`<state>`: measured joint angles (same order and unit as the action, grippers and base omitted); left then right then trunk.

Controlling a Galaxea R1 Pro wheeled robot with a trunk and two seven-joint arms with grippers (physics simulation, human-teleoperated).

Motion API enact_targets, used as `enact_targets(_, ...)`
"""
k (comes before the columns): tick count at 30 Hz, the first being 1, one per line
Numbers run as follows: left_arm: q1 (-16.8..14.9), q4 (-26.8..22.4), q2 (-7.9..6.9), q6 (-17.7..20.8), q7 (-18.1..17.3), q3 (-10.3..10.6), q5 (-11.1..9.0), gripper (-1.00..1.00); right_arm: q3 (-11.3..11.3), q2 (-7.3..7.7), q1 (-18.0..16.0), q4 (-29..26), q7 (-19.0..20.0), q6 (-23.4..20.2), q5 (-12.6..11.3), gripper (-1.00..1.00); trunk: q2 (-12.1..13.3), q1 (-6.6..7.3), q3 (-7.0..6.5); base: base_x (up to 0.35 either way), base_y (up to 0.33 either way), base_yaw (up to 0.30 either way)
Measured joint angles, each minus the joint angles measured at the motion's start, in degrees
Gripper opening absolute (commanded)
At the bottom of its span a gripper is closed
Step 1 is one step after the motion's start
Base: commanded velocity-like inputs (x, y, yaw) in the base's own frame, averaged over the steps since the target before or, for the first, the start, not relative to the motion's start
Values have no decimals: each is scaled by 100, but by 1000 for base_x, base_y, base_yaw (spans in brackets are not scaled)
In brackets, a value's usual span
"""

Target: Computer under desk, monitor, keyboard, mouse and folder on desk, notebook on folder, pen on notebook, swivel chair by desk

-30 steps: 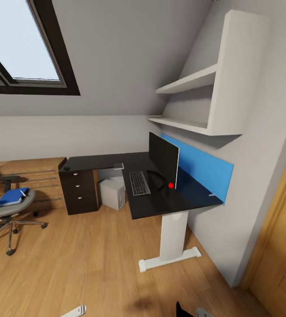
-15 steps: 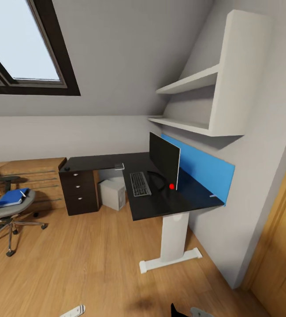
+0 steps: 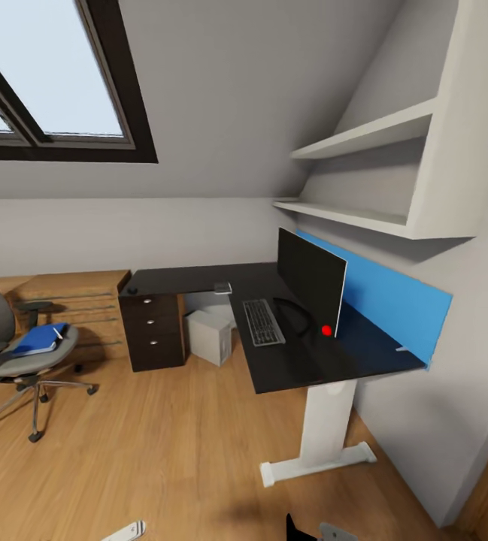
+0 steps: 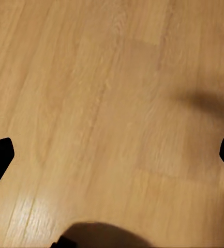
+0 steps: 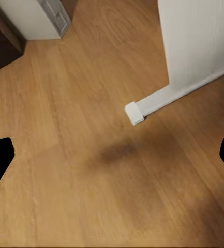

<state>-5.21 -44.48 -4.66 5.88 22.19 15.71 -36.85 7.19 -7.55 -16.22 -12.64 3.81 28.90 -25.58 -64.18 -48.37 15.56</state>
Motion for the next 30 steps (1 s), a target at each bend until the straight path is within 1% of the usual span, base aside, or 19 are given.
enact_targets(30, 0, -3, 9, -4, 0, 18, 16, 100, -8, -2, 0, 0, 0, 2, 0, 100, 0, 0, 0, 236, 216, 277)
